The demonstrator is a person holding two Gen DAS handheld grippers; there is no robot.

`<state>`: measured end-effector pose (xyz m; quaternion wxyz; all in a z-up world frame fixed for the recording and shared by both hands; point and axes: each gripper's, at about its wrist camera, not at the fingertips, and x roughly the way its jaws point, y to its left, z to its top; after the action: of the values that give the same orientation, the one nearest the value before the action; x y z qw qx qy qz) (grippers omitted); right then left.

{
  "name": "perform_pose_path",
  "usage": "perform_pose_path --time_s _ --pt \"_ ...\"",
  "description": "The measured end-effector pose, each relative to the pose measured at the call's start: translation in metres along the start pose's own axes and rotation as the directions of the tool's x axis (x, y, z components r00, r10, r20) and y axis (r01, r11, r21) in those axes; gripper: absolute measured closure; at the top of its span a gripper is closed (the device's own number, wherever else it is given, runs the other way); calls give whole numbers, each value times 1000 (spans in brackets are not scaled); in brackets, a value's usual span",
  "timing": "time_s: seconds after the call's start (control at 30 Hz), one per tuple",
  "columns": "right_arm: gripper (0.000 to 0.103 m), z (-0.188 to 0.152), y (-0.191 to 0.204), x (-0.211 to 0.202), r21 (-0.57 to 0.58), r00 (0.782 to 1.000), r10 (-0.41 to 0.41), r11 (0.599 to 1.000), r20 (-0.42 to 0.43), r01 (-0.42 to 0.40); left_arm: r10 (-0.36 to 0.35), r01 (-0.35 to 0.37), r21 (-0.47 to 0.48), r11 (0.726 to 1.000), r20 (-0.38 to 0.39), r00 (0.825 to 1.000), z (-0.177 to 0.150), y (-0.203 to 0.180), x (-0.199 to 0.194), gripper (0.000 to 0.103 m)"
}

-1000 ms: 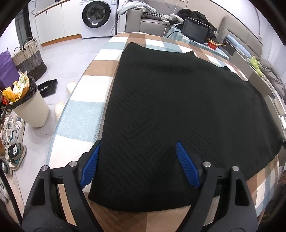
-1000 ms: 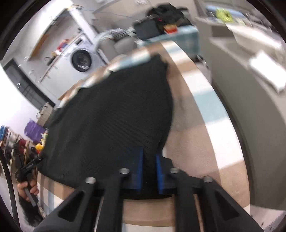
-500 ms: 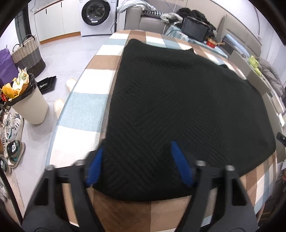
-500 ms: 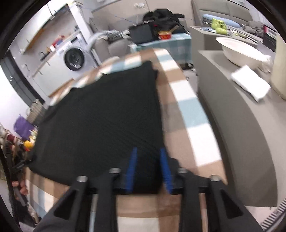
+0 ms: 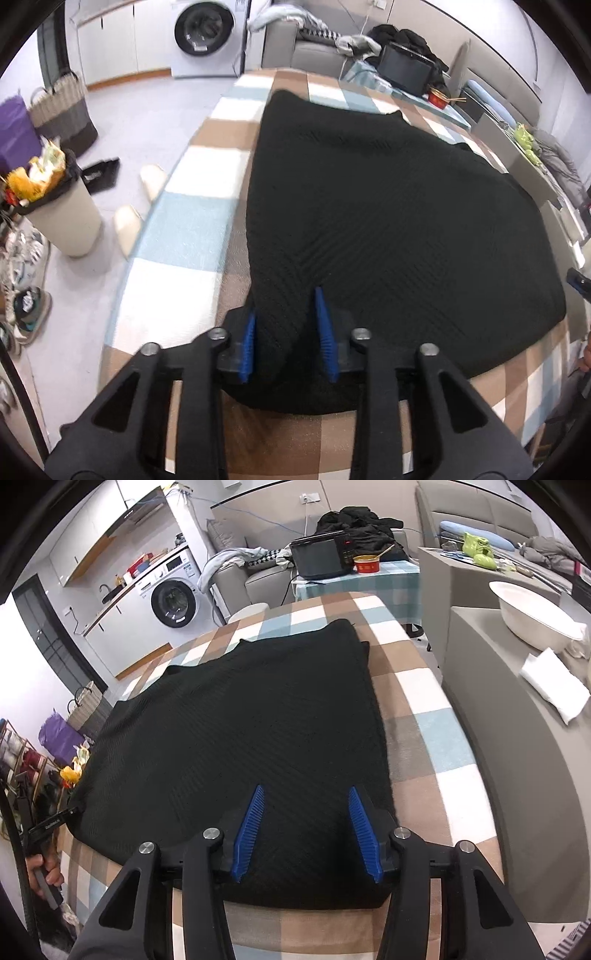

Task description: Fold small clothes

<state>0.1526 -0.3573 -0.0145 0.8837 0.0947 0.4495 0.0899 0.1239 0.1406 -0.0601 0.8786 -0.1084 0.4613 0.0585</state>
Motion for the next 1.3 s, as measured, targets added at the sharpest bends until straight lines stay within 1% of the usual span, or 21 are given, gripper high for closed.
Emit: perform_pose_path --time_s 0.03,0.07,0.1,0.13,0.2,0.3,0.33,0.37,0.43,0.47,0.57,0.63,0.73,0.83,0.87,0.9,0.97,1.0,1.07,1.13,1.3 --pt "52 0 5 0 -15 1000 5 1000 4 -5 11 -11 18 1000 20 1000 1 -4 -6 67" --pt "48 -1 9 1 -28 1000 9 1000 6 -9 15 -16 25 1000 38 999 2 -6 -10 59" --pt "47 -1 14 2 -43 1000 13 999 6 -13 21 -23 35 999 62 998 3 -10 -16 54" --pt "45 -2 19 5 -62 1000 14 998 3 -14 20 -23 42 999 77 997 3 -12 -19 48" --pt "45 -3 33 14 -108 1000 2 994 -12 -4 3 -9 62 998 108 994 4 -21 -28 40" --pt "41 -7 52 27 -155 999 13 988 -36 -18 -59 47 103 994 121 991 5 -39 -34 29" --pt "35 -8 59 33 -167 999 18 986 -46 -26 -87 73 116 991 126 988 5 -50 -34 26" --pt "32 -10 69 39 -195 998 20 980 -51 -30 -113 97 127 987 118 987 5 -58 -32 22" --pt "30 -13 84 47 -244 998 27 969 -56 -39 -158 143 160 977 88 984 3 -78 -24 22" --pt "25 -15 91 52 -261 998 29 964 -62 -44 -176 162 183 970 65 982 2 -91 -17 22" --pt "19 -21 103 66 -298 996 17 954 -84 -41 -186 181 236 955 -1 983 -4 -117 3 22" --pt "19 -26 103 76 -335 994 -24 942 -105 -13 -154 159 282 946 -39 987 -10 -130 16 22" --pt "19 -33 93 72 -375 995 -69 926 -68 39 -94 99 352 931 -31 995 -13 -133 18 22" --pt "19 -32 60 59 -290 998 -39 957 -56 21 -83 90 328 941 -36 996 -15 -117 14 22" --pt "19 -31 51 54 -276 998 -42 961 -45 28 -84 91 319 943 -36 996 -14 -111 13 18" --pt "19 -33 43 50 -277 995 -93 958 -37 80 -90 98 305 947 -39 995 -14 -103 11 15" --pt "19 -35 34 45 -280 983 -182 945 -27 167 -79 87 266 960 -39 996 -15 -87 7 15" --pt "18 -36 26 43 -260 979 -201 948 -33 185 -69 76 258 963 -36 997 -16 -81 7 15" --pt "17 -33 13 37 -185 981 -185 968 -54 172 -62 67 246 967 -26 998 -17 -70 5 15" --pt "17 -30 12 33 -150 981 -189 972 -46 180 -70 75 237 969 -26 997 -18 -65 1 15" --pt "17 -17 38 35 -174 993 -116 978 -19 111 -40 44 245 969 -20 999 -22 -71 4 15"
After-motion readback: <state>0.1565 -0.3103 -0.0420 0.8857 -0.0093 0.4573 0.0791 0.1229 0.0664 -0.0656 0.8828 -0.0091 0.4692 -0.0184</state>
